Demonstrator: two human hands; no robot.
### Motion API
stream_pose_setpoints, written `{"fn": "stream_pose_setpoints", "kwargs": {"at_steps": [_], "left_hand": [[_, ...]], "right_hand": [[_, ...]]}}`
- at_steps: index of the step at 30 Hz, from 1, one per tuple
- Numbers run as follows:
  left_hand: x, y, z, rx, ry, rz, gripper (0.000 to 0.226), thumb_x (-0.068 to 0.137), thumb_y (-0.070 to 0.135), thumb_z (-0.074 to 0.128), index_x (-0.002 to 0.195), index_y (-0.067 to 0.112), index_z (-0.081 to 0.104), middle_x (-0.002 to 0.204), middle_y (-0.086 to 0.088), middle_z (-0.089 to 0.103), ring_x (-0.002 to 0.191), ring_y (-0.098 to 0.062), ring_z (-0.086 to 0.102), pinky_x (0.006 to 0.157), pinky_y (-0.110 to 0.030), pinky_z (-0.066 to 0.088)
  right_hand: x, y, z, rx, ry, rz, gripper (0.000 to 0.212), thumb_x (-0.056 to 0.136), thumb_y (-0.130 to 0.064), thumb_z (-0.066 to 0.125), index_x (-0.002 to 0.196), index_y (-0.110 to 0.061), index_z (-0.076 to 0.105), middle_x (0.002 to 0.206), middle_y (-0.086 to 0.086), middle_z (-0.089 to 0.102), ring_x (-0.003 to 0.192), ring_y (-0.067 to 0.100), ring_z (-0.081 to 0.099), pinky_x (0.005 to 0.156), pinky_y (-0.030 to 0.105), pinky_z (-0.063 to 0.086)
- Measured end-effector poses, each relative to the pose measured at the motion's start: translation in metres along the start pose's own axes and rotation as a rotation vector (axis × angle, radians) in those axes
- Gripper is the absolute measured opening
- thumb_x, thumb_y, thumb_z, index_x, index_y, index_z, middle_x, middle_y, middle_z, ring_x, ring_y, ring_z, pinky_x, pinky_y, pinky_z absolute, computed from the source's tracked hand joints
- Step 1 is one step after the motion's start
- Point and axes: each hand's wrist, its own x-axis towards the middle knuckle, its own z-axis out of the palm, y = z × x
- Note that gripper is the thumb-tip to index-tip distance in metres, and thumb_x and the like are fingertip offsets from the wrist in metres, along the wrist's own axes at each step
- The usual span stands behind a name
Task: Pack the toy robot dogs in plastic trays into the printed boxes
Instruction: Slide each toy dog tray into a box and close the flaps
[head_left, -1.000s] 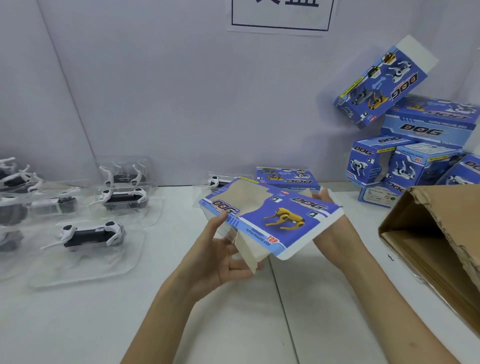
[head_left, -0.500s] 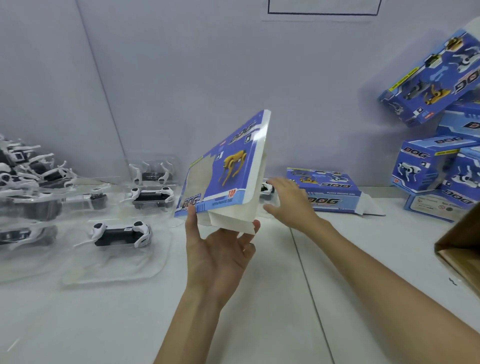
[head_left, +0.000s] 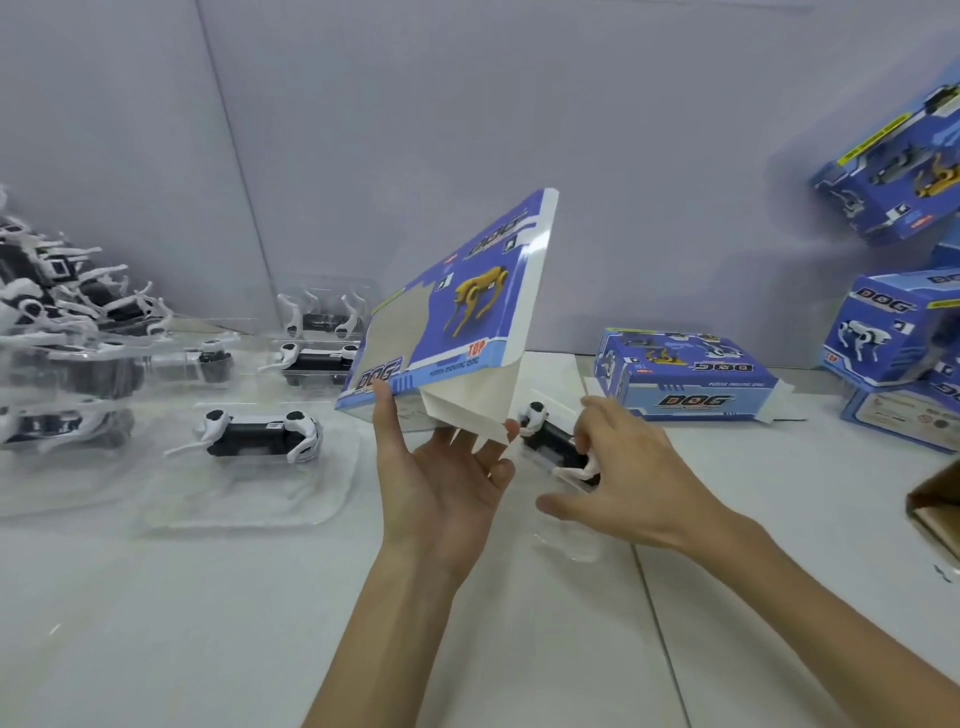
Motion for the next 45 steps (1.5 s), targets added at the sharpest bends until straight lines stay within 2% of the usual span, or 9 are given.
{"fn": "stream_pose_setpoints", "kwargs": {"at_steps": [7,12,15,20,25,31,37,42,45], "left_hand": [[-0.006,0.004,0.001,0.048,0.08,-0.035,0.063,0.074,0.076,0.06,0.096,0.017,0.061,0.089,-0.002,0.07,0.068,-0.026,0.067,0.045,-0.023,0.042],[-0.005,0.004,-0.002,0.073,0.113,-0.055,0.063,0.08,0.077,0.055,0.097,0.017,0.065,0.088,-0.002,0.069,0.069,-0.024,0.069,0.045,-0.022,0.043],[-0.003,0.002,-0.004,0.089,0.111,-0.056,0.063,0.082,0.077,0.052,0.086,0.02,0.078,0.089,-0.002,0.07,0.069,-0.023,0.07,0.044,-0.023,0.045],[-0.002,-0.003,-0.002,0.209,0.131,0.005,0.065,0.08,0.075,0.054,0.112,0.02,0.069,0.096,-0.005,0.068,0.08,-0.027,0.074,0.049,-0.024,0.05],[-0.003,-0.008,0.001,0.36,0.11,0.041,0.076,0.078,0.072,0.055,0.135,0.023,0.058,0.106,-0.003,0.069,0.092,-0.033,0.074,0.061,-0.031,0.053],[-0.001,-0.008,-0.002,0.6,0.109,0.019,0.049,0.079,0.074,0.052,0.087,0.035,0.081,0.092,-0.002,0.076,0.076,-0.025,0.07,0.074,-0.037,0.052],[-0.004,-0.02,0.006,0.806,0.026,-0.118,0.068,0.076,0.07,0.06,0.119,0.018,0.067,0.092,-0.005,0.074,0.077,-0.027,0.072,0.074,-0.037,0.054],[-0.009,-0.035,0.009,0.611,-0.05,-0.36,0.068,0.082,0.064,0.066,0.131,0.017,0.062,0.118,-0.011,0.073,0.094,-0.031,0.073,0.086,-0.04,0.056],[-0.009,-0.034,0.006,0.433,-0.018,-0.475,0.077,0.074,0.062,0.069,0.129,0.009,0.062,0.113,-0.014,0.072,0.089,-0.031,0.072,0.077,-0.035,0.056]], "right_hand": [[-0.033,0.023,-0.012,0.096,-0.075,0.19,0.065,0.066,-0.075,0.068,0.122,-0.046,0.048,0.157,-0.016,0.025,0.147,0.007,0.019,0.116,0.048,0.026],[-0.058,0.036,-0.02,0.304,0.252,0.172,0.029,0.069,-0.032,0.084,0.09,-0.045,0.068,0.116,-0.035,0.055,0.119,0.01,0.051,0.082,0.018,0.039],[-0.061,0.038,-0.033,0.509,0.505,0.2,0.034,0.07,-0.007,0.084,0.081,-0.038,0.074,0.106,-0.02,0.069,0.109,0.017,0.059,0.09,0.024,0.042],[-0.069,0.026,-0.051,0.348,0.735,-0.031,0.026,0.07,-0.039,0.069,0.092,-0.027,0.076,0.116,-0.003,0.065,0.11,0.017,0.047,0.097,0.023,0.035],[-0.07,0.015,-0.044,0.285,0.734,-0.249,0.024,0.069,-0.035,0.072,0.087,-0.021,0.08,0.116,0.003,0.066,0.109,0.025,0.051,0.097,0.042,0.041],[-0.072,0.007,-0.03,0.363,0.619,-0.333,0.038,0.064,-0.034,0.078,0.097,-0.016,0.074,0.13,0.004,0.056,0.124,0.025,0.049,0.099,0.048,0.044],[-0.073,0.008,-0.033,0.53,0.745,-0.309,0.078,0.06,-0.046,0.087,0.117,-0.014,0.045,0.149,0.017,0.036,0.144,0.028,0.035,0.114,0.033,0.033],[-0.072,0.016,-0.036,0.611,0.758,-0.249,0.09,0.076,-0.067,0.071,0.134,-0.005,0.04,0.16,0.011,0.025,0.149,0.024,0.027,0.117,0.034,0.031],[-0.07,0.026,-0.037,0.779,0.799,-0.222,0.072,0.088,-0.041,0.06,0.143,-0.002,0.035,0.163,0.005,0.022,0.151,0.021,0.022,0.12,0.035,0.026]]}}
